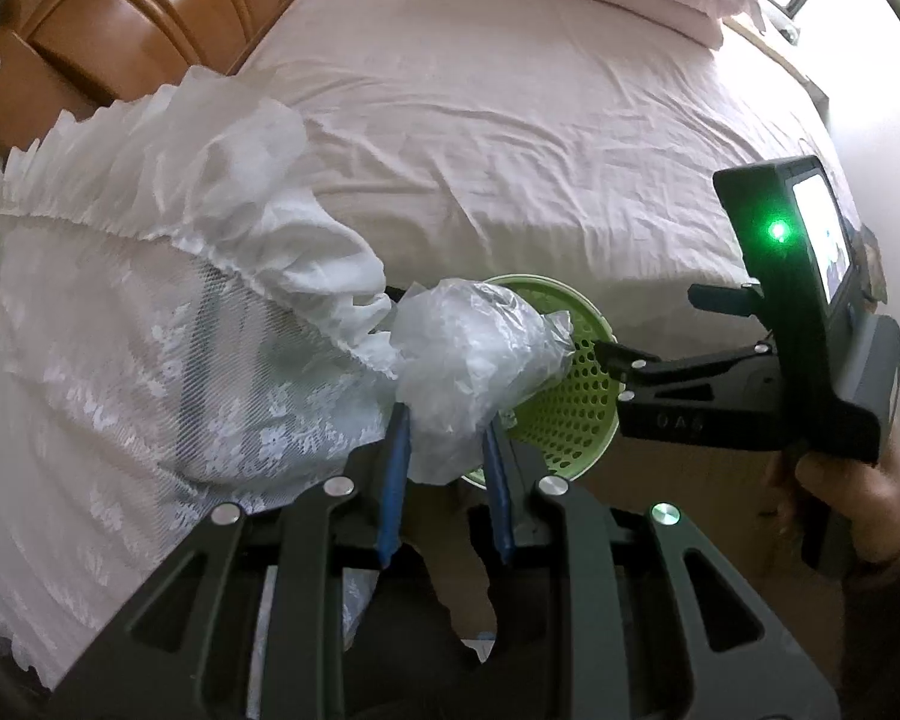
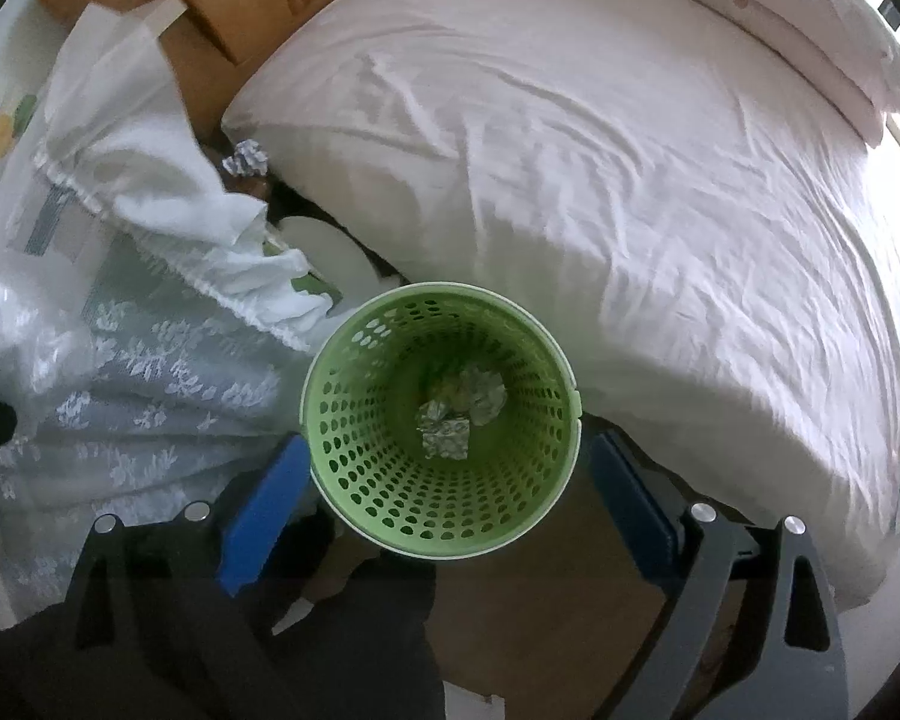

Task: Collect trash
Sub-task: 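Carry both items to the green wastebasket and open both tools, then move both tools back toward the bed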

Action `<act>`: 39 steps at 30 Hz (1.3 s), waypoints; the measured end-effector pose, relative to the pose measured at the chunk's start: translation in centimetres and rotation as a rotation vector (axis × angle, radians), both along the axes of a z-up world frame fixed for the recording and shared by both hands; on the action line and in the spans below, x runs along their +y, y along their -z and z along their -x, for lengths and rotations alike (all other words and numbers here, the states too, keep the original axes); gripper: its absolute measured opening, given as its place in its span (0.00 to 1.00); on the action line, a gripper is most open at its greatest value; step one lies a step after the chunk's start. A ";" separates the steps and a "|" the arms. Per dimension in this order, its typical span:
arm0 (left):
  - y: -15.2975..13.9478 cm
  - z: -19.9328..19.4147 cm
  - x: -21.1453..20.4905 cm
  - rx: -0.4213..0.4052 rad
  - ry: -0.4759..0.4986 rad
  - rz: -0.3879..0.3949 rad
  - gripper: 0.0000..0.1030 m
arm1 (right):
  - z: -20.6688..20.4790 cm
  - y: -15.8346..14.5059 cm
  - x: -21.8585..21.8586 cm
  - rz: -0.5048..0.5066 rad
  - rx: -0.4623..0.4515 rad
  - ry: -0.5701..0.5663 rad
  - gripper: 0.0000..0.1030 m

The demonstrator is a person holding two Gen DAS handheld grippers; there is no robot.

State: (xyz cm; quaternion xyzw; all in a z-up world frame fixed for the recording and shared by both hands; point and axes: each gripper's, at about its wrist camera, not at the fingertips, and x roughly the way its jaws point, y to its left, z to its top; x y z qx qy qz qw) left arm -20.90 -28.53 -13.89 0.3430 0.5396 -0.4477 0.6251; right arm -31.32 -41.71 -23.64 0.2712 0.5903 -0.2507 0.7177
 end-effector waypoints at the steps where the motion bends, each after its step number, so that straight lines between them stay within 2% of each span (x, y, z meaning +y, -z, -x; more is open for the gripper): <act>1: -0.1 0.2 -0.2 -0.002 0.003 0.000 0.23 | 0.1 0.0 -0.2 0.000 -0.001 0.003 0.91; 7: 0.1 1.2 -1.1 0.000 0.025 -0.003 0.23 | 1.0 0.3 -0.9 -0.003 -0.001 0.025 0.92; 9: 0.1 1.6 -1.3 0.007 0.034 0.003 0.36 | 1.4 0.5 -1.0 -0.008 0.003 0.031 0.92; 11: -0.1 1.9 -1.4 0.003 0.041 0.016 0.67 | 1.7 0.6 -1.1 -0.011 0.009 0.036 0.92; 12: -0.3 2.1 -1.5 -0.003 0.045 0.027 0.69 | 1.9 0.7 -1.0 -0.012 0.010 0.038 0.92; 19: -0.8 3.0 -1.9 -0.010 0.071 0.045 0.78 | 2.7 1.2 -1.2 -0.016 0.032 0.051 0.92; 28: -1.2 2.1 -0.8 -0.010 0.033 0.051 0.83 | 2.4 1.0 -0.4 -0.017 0.036 0.040 0.92; 31: -1.4 0.8 0.4 -0.025 -0.017 0.052 0.89 | 1.5 0.2 0.5 -0.012 0.026 0.020 0.92; 34: -1.7 -1.7 2.4 -0.035 -0.110 0.052 0.90 | 0.2 -1.4 1.6 -0.005 -0.012 -0.006 0.93; 39: -3.4 -7.0 8.2 -0.090 -0.313 0.073 0.90 | -3.4 -5.3 3.9 0.023 -0.096 -0.085 0.98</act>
